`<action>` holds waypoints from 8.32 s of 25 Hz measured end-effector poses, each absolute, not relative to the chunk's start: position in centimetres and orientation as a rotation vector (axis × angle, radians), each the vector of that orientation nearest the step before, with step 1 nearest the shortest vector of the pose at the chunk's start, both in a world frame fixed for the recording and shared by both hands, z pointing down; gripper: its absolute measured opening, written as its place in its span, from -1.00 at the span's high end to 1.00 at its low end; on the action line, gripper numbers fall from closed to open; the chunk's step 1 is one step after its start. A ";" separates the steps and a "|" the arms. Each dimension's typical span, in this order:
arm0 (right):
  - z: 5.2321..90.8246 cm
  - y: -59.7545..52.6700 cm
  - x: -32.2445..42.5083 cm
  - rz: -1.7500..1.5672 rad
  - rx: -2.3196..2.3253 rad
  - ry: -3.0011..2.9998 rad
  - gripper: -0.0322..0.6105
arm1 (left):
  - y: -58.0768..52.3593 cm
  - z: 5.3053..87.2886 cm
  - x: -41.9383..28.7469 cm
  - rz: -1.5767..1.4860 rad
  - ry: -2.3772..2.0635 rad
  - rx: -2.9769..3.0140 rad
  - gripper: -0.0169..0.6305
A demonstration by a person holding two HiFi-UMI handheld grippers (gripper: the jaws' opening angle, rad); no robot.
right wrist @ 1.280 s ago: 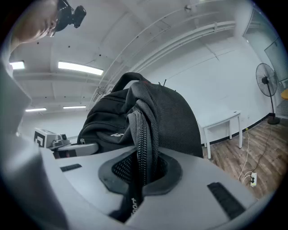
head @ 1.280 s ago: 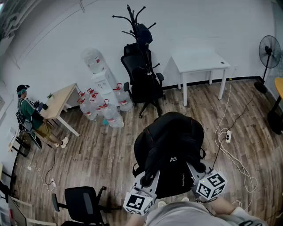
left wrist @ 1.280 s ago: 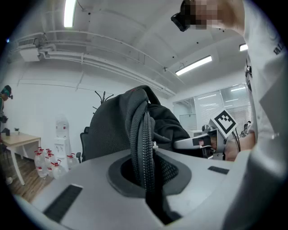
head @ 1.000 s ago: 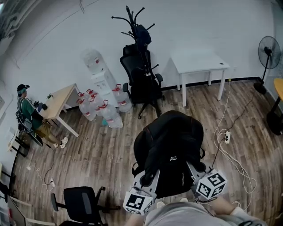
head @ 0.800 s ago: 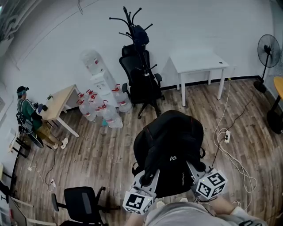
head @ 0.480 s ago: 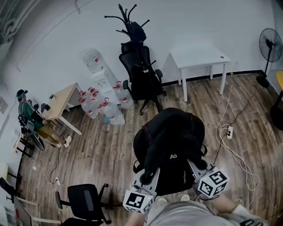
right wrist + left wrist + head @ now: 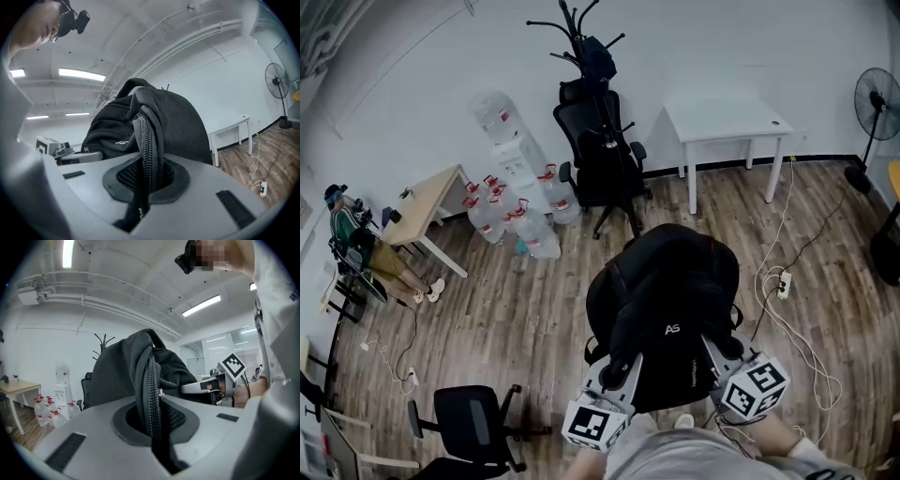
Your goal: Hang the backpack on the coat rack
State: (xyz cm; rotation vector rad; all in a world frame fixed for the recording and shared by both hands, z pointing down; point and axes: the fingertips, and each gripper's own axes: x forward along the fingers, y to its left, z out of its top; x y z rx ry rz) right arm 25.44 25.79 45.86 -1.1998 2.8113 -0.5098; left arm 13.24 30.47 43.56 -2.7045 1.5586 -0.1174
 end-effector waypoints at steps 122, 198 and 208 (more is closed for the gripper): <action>25.8 -43.8 -2.2 -0.243 -1.194 2.720 0.81 | -41.1 24.5 -15.5 0.105 1.563 -2.569 0.86; 42.2 -37.6 6.9 0.056 -1.857 2.366 0.79 | -38.0 37.9 -19.8 0.218 1.421 -2.523 0.92; 44.6 -33.7 7.6 -0.005 -1.892 2.419 0.82 | -34.7 42.5 -17.8 0.169 1.411 -2.659 0.92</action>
